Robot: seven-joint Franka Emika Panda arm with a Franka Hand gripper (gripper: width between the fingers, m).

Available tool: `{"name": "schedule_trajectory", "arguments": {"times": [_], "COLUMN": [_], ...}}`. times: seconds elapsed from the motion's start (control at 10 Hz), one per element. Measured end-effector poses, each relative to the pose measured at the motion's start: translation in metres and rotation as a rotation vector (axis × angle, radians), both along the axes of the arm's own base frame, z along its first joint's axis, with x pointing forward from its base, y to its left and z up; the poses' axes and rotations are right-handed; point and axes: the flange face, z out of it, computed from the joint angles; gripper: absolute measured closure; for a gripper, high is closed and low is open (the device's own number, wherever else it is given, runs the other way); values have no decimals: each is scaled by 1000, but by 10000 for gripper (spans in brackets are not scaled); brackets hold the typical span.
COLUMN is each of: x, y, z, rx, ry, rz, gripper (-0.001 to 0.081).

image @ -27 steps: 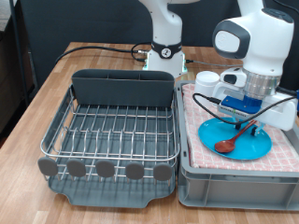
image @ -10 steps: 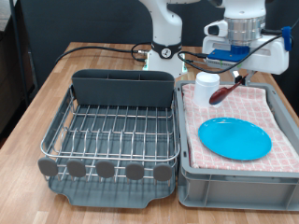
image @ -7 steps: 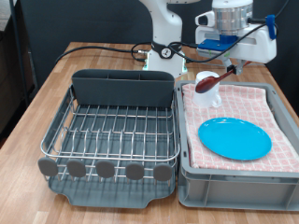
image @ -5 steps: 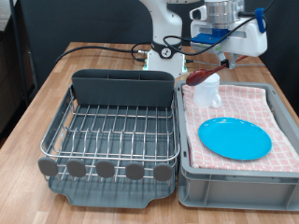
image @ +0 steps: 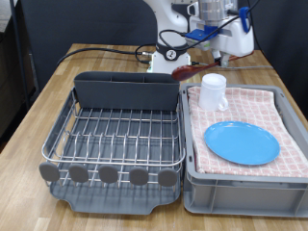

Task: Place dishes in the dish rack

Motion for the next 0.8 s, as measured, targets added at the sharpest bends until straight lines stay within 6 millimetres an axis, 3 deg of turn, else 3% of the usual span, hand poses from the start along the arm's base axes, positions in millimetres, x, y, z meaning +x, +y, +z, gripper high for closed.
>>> {"name": "schedule_trajectory", "arguments": {"times": [0.3, 0.8], "x": [-20, -62], "y": [-35, -90], "z": [8, 11], "rx": [-55, 75], "ry": [62, 104], "rz": [-132, -306], "gripper": [735, 735]}}
